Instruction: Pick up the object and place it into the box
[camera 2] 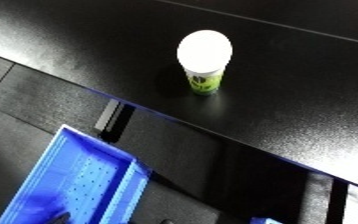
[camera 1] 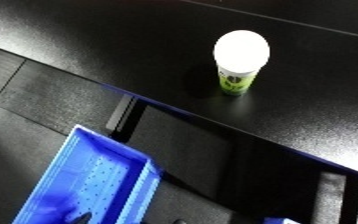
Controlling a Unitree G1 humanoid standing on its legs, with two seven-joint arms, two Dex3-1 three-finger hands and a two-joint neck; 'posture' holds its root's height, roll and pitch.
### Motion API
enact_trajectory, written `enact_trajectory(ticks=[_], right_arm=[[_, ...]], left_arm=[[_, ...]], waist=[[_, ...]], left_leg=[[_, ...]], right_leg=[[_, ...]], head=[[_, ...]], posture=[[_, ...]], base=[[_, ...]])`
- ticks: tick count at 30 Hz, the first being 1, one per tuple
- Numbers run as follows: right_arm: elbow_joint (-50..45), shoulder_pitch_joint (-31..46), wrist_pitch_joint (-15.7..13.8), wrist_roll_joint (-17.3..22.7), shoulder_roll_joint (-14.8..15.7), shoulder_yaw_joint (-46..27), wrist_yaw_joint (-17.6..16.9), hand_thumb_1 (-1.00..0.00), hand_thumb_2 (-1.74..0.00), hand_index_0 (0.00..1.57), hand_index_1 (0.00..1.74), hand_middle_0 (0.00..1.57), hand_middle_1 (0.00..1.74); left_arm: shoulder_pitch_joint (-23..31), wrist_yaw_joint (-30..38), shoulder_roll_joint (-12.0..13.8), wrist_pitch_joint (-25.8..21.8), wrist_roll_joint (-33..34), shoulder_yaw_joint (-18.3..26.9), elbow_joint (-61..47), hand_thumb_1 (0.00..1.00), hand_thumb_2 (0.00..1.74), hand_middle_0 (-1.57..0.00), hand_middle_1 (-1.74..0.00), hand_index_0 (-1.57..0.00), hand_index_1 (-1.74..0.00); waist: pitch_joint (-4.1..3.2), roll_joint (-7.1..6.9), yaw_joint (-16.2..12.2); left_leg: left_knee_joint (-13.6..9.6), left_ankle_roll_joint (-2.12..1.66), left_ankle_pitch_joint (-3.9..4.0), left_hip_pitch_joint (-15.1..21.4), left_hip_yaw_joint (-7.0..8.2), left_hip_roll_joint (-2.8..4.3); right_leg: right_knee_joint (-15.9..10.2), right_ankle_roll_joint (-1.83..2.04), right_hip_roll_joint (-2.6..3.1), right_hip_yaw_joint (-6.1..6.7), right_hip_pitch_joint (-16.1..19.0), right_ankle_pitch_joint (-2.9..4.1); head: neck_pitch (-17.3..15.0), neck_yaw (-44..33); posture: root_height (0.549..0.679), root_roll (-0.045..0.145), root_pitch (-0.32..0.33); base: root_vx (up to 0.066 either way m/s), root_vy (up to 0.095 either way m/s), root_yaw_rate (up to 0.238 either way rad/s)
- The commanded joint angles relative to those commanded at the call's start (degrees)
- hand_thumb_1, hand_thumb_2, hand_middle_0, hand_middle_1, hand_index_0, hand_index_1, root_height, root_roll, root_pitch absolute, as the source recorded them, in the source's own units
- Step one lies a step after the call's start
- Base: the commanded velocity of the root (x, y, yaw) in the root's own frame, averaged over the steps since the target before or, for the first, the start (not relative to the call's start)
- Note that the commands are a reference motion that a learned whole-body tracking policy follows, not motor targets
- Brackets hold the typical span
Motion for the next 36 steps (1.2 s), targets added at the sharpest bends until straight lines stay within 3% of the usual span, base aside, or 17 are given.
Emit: enact_trajectory(ticks=[4, 8, 15, 20, 23, 27, 32, 36], right_arm=[[0.8, 0.2, -0.2, 0.2, -0.3, -0.5, 0.4, 0.00, 0.00, 0.00, 0.00, 0.00, 0.00], [-0.1, 1.1, -0.1, 1.0, -0.9, -1.3, 0.1, 0.00, 0.00, 0.00, 0.00, 0.00, 0.00], [0.1, 1.8, 0.2, 2.3, -2.6, -2.6, 1.0, 0.00, 0.00, 0.00, 0.00, 0.00, 0.00], [0.1, 2.3, 0.2, 4.3, -3.7, -2.4, 1.4, 0.00, 0.00, 0.00, 0.00, 0.00, 0.00], [0.2, 2.6, 0.1, 5.8, -3.7, -2.3, 1.5, 0.00, 0.00, 0.00, 0.00, 0.00, 0.00], [0.9, 3.1, -0.6, 7.4, -2.8, -2.4, 1.8, 0.00, 0.00, 0.00, 0.00, 0.00, 0.00], [1.9, 3.7, -1.6, 8.2, -1.3, -2.6, 2.3, 0.00, 0.00, 0.00, 0.00, 0.00, 0.00], [2.7, 4.3, -2.7, 8.2, -0.1, -2.9, 2.9, 0.00, 0.00, 0.00, 0.00, 0.00, 0.00]], left_arm=[[-0.3, -6.6, -0.1, -0.5, -3.0, 0.4, -4.1, 0.00, 0.00, 0.00, 0.00, 0.00, 0.00], [-0.3, -15.7, 1.4, 3.0, -5.9, -0.5, -13.1, 0.00, 0.00, 0.00, 0.00, 0.00, 0.00], [-1.0, -33.6, 9.2, 17.3, -12.3, -5.4, -33.2, 0.00, 0.00, 0.00, 0.00, 0.00, 0.00], [-2.6, -39.7, 14.0, 25.7, -20.6, -7.7, -48.8, 0.00, 0.00, 0.00, 0.00, 0.00, 0.00], [-3.8, -40.4, 15.5, 28.1, -27.5, -8.0, -58.0, 0.00, 0.00, 0.00, 0.00, 0.00, 0.00], [-5.8, -37.7, 14.7, 27.8, -37.1, -7.0, -66.4, 0.00, 0.00, 0.00, 0.00, 0.00, 0.00], [-7.6, -30.9, 10.6, 22.8, -47.8, -3.1, -71.7, 0.00, 0.00, 0.00, 0.00, 0.00, 0.00], [-8.8, -23.5, 7.2, 16.5, -49.0, 1.5, -73.2, 0.00, 0.00, 0.00, 0.00, 0.00, 0.00]], waist=[[0.08, 0.09, 0.1], [0.38, 0.42, 0.2], [0.69, 1.21, 0.6], [0.60, 1.55, 1.0], [0.51, 1.55, 1.6], [0.22, 1.05, 2.2], [-0.13, 0.10, 2.8], [-0.25, -0.61, 3.0]], left_leg=[[0.0, -0.06, -0.20, 0.1, 0.00, 0.01], [0.0, 0.10, -0.48, 0.0, -0.16, -0.15], [-0.5, 0.32, -0.95, 0.8, -0.45, -0.38], [-0.9, 0.15, -1.08, 1.2, -0.77, -0.93], [-1.0, 0.08, -1.20, 1.2, -1.05, -1.41], [-1.0, 0.08, -1.45, 1.2, -1.40, -1.93], [-1.2, -0.05, -1.55, 1.2, -1.73, -2.32], [-1.8, -0.22, -1.33, 1.2, -1.89, -2.44]], right_leg=[[-0.5, -0.02, -0.02, 0.00, 0.3, -0.14], [-0.7, 0.20, -0.08, -0.11, 0.4, 0.03], [-1.1, 0.99, -0.72, -0.68, 1.2, 0.47], [-1.6, 1.29, -1.15, -1.17, 1.8, 0.62], [-1.7, 1.42, -1.42, -1.56, 2.0, 0.77], [-1.6, 1.44, -1.53, -1.88, 2.0, 0.86], [-1.5, 1.27, -1.39, -1.94, 1.7, 0.82], [-1.7, 1.04, -1.08, -1.82, 1.5, 0.86]], head=[[-0.5, 0.2], [-2.4, 0.5], [-2.7, 1.7], [-2.0, 5.0], [-1.4, 7.5], [0.4, 11.0], [3.2, 14.4], [5.6, 16.7]], posture=[[0.629, 0.041, -0.116], [0.629, 0.040, -0.113], [0.631, 0.038, -0.117], [0.632, 0.039, -0.116], [0.633, 0.038, -0.116], [0.633, 0.037, -0.114], [0.633, 0.035, -0.110], [0.633, 0.034, -0.106]], base=[[0.009, 0.020, -0.030], [-0.025, 0.020, -0.005], [-0.001, 0.019, 0.024], [0.003, 0.006, 0.058], [0.003, -0.019, 0.109], [0.014, -0.041, 0.099], [0.024, -0.042, 0.040], [0.018, -0.036, -0.023]])
